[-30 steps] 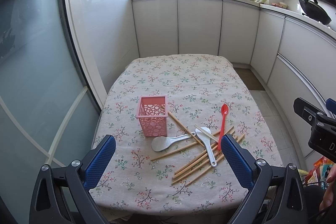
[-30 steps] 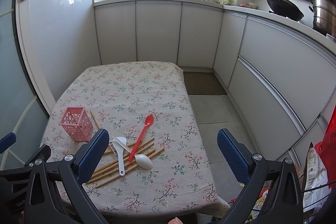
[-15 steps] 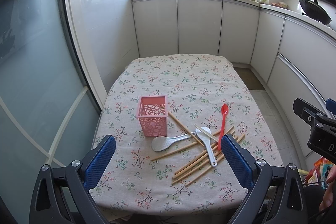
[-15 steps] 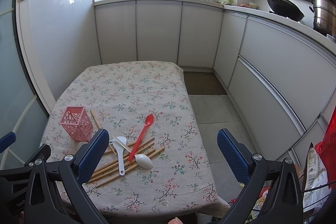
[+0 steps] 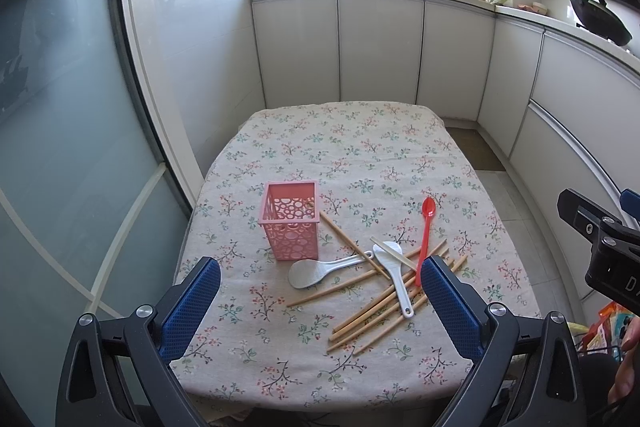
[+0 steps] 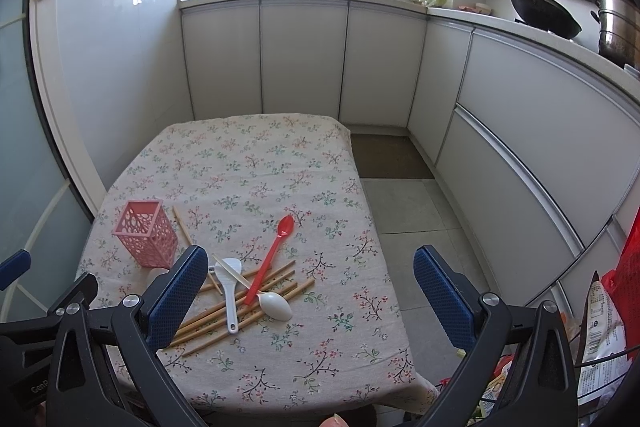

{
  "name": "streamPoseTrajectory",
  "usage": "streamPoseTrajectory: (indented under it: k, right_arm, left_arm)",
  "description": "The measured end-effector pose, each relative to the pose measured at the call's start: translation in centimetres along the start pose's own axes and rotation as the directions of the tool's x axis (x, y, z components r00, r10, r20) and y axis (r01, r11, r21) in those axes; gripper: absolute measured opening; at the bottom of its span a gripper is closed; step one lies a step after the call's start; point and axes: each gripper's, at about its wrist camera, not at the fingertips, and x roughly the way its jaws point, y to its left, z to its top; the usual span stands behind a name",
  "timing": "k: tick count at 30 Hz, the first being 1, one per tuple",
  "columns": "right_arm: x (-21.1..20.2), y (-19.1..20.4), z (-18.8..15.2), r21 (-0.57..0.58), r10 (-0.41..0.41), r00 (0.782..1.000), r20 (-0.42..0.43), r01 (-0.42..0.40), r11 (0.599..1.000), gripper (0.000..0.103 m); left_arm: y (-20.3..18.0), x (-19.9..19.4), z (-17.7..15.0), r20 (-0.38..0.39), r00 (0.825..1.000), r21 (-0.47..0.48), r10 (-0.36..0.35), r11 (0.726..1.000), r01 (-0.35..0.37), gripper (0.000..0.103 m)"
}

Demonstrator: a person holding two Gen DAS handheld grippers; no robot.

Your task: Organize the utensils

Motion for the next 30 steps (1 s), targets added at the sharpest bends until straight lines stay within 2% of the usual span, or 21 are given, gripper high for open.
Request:
streamPoseTrajectory:
  k: [6,11,15,20,23,24,26,28,29,30]
  right_arm:
    - [2.0,-1.2,0.9,0.037,0.095,0.992,-0.077,-0.092,0.995,0.103]
    - [5.9,-2.3,2.1,0.050,0.112,0.977,-0.181,-0.105,0.993,0.103]
    - [9.9,-2.7,3.4,0.025,0.099,0.955,-0.280,-0.096,0.995,0.103]
    - [14.7,-4.2,4.5,0.055,0.106,0.927,-0.361,-0.092,0.994,0.103]
    - [17.1,-5.1,3.9,0.097,0.135,0.911,-0.389,-0.105,0.990,0.103]
    - [17.8,-5.2,3.4,0.106,0.143,0.902,-0.407,-0.109,0.988,0.101]
    - [19.4,-5.5,2.4,0.128,0.183,0.872,-0.454,-0.139,0.982,0.097]
    - [20.8,-5.9,1.5,0.166,0.231,0.839,-0.493,-0.170,0.971,0.092]
    - [21.5,-6.1,1.2,0.185,0.247,0.825,-0.508,-0.176,0.967,0.090]
    - [22.0,-6.3,0.9,0.202,0.260,0.814,-0.520,-0.179,0.963,0.087]
  left_arm:
    - [0.2,2.3,0.8,-0.056,0.997,0.010,-0.047,0.999,0.048,0.101]
    - [0.4,5.2,2.2,-0.092,0.994,0.025,-0.059,0.998,0.062,0.101]
    - [-0.3,8.4,3.7,-0.196,0.974,0.049,-0.115,0.991,0.127,0.101]
    - [-1.4,12.7,5.2,-0.289,0.945,0.042,-0.153,0.984,0.173,0.101]
    - [-2.4,15.5,5.4,-0.345,0.922,0.030,-0.173,0.980,0.195,0.091]
    - [-2.9,16.5,5.1,-0.365,0.912,0.031,-0.186,0.977,0.211,0.085]
    - [-3.8,18.1,4.5,-0.394,0.896,0.025,-0.205,0.972,0.233,0.076]
    - [-4.7,20.0,3.4,-0.429,0.878,0.012,-0.214,0.970,0.242,0.063]
    - [-5.3,20.8,3.0,-0.453,0.866,0.020,-0.213,0.968,0.249,0.059]
    - [-6.1,21.7,2.5,-0.482,0.849,0.033,-0.217,0.964,0.265,0.050]
